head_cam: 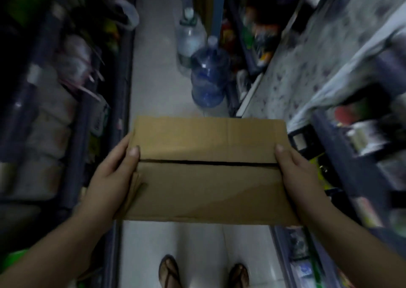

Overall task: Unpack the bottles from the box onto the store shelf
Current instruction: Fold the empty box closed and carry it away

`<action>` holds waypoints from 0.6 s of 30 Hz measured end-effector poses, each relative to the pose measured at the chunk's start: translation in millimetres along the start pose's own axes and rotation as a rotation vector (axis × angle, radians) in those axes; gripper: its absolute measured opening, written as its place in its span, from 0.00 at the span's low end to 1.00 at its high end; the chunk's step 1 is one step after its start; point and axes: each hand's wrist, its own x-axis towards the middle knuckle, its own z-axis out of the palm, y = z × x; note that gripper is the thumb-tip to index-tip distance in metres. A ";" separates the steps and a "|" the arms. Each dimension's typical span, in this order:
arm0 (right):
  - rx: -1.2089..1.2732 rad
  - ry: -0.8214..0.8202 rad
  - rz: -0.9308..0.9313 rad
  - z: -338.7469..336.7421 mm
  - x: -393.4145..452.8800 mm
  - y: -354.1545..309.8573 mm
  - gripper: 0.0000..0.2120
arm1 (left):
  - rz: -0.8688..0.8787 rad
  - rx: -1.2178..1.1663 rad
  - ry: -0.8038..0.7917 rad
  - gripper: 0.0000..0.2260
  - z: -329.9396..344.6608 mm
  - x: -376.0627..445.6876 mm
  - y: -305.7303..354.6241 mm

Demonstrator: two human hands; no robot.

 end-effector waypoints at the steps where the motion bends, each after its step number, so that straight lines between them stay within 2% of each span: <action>1: -0.001 -0.004 0.002 -10.8 -13.8 -27.3 0.12 | -0.004 -0.011 0.004 0.15 -10.1 -11.5 26.4; 5: 0.031 -0.027 -0.009 -44.3 -65.1 -116.1 0.14 | 0.021 -0.039 0.022 0.17 -41.4 -51.5 108.3; 9: 0.067 -0.058 -0.034 -56.6 -101.6 -169.5 0.13 | 0.052 -0.120 0.027 0.15 -61.7 -81.6 158.4; 18: 0.088 -0.085 -0.041 -23.4 -133.0 -219.3 0.11 | 0.044 -0.222 -0.020 0.15 -125.2 -82.1 178.7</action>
